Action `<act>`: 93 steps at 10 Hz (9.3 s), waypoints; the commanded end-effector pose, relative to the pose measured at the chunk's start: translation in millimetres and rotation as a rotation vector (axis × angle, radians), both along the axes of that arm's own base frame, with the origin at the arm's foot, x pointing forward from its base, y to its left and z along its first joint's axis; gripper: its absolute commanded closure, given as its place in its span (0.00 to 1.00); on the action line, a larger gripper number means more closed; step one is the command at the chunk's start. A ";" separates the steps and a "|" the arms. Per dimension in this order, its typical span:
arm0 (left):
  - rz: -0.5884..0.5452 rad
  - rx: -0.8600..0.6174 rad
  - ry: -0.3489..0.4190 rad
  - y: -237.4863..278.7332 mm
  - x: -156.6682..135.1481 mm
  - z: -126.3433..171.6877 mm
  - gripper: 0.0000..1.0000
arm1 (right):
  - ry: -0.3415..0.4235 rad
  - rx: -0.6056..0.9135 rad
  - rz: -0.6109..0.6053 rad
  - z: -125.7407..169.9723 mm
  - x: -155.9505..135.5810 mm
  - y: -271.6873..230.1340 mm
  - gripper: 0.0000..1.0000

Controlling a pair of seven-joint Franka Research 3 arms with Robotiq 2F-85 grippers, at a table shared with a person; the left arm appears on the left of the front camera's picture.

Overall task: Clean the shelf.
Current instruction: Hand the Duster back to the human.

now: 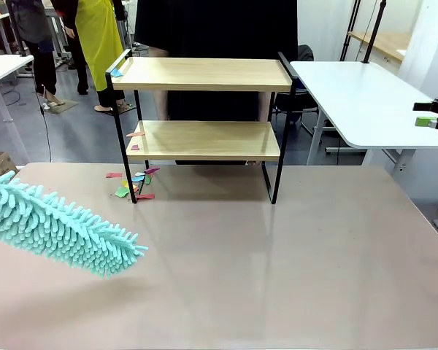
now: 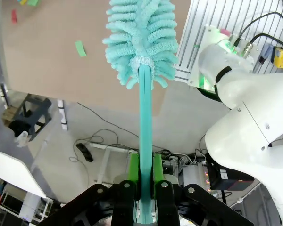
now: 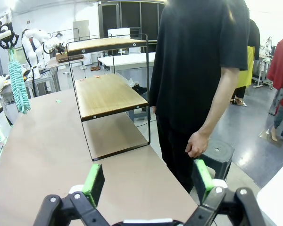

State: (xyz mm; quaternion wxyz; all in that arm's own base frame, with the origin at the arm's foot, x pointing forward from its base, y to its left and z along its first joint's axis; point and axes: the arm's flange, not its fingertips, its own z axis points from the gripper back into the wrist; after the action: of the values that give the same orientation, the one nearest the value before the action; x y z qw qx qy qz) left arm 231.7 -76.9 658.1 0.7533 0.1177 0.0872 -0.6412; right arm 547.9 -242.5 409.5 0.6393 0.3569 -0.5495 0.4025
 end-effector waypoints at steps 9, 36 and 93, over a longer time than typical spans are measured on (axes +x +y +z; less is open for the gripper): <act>-0.057 -0.605 -0.139 1.1 13.3 -67.8 0.87 | 0.093 0.091 0.352 131.1 -87.9 195.6 0.00; -0.331 -0.873 -0.258 -80.1 78.7 -132.9 0.87 | 0.147 0.072 0.458 13.2 -186.7 341.3 0.00; -0.101 -0.909 -0.108 109.2 28.2 -93.6 0.00 | -0.385 0.488 -0.553 125.5 -224.7 225.9 0.83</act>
State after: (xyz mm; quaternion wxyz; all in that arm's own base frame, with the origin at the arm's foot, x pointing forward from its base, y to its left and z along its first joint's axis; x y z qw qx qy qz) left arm 259.4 33.9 564.3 0.7052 -0.1829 -0.2420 -0.6408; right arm 379.5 -35.0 560.5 0.4970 0.3096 -0.7934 0.1663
